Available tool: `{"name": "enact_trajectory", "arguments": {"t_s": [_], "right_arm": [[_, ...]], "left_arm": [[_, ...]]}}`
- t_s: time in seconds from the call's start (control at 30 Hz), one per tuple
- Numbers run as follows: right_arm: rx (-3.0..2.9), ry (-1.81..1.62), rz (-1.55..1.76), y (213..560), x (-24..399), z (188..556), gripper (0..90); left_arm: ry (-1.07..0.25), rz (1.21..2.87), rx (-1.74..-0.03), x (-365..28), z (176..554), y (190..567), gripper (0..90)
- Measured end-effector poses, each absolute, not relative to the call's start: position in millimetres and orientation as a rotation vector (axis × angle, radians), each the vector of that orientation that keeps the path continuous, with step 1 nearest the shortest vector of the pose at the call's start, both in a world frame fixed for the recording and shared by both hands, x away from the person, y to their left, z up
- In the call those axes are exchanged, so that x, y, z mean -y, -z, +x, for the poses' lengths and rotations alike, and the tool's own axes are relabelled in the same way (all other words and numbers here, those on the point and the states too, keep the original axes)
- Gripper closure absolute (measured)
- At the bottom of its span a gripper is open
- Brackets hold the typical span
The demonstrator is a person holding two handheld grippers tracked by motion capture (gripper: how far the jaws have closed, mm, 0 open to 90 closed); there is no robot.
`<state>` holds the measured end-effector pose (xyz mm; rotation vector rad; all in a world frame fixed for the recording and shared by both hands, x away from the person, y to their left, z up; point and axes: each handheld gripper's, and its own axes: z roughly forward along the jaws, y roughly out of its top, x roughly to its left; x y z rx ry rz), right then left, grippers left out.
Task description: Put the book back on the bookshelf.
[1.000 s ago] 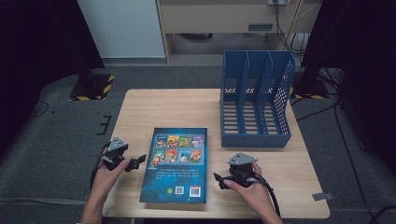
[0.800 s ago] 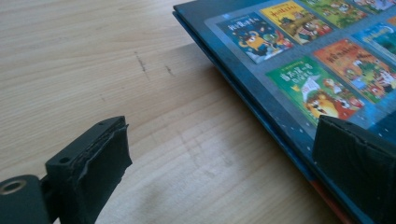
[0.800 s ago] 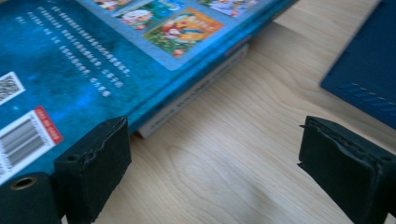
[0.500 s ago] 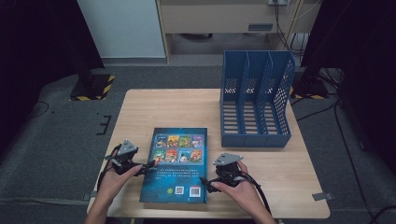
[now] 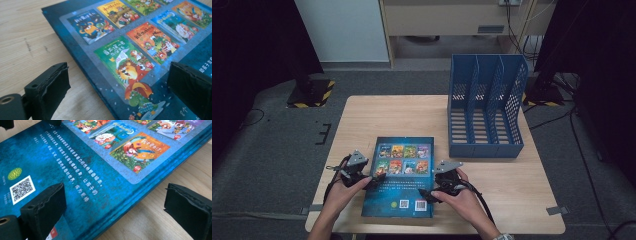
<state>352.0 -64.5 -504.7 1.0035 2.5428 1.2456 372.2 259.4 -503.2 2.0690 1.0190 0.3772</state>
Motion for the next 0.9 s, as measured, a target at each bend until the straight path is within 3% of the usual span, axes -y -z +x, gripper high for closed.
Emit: {"name": "enact_trajectory", "arguments": {"t_s": [0.9], "right_arm": [[-2.59,-1.307,1.15,514.6,52.6,384.2,0.4]], "left_arm": [[-0.086,1.998,-1.068,-264.6,392.5,518.7,0.0]]}}
